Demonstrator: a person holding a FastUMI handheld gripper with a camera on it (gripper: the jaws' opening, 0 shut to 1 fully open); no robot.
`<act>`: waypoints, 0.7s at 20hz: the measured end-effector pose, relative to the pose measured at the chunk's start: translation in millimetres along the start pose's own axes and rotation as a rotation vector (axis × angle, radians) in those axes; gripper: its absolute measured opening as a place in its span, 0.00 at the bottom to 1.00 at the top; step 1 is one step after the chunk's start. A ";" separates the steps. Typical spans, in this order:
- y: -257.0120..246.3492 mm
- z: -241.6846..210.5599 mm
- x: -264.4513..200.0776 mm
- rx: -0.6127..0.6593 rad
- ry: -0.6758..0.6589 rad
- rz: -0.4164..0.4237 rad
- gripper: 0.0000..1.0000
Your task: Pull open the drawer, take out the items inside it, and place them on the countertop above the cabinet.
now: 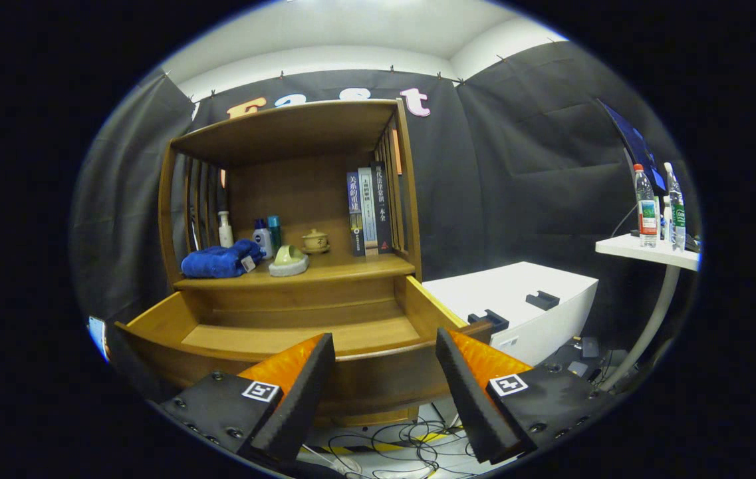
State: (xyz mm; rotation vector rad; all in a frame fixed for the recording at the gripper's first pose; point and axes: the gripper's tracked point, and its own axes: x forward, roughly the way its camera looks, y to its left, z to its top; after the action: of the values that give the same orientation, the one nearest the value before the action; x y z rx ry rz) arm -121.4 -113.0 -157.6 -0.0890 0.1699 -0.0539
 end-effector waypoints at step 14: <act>21.4 -44.0 4.7 -0.011 0.049 0.090 0.97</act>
State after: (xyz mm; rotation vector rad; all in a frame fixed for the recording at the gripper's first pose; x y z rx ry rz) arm -123.4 -95.6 -203.6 -0.0912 0.2225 0.0351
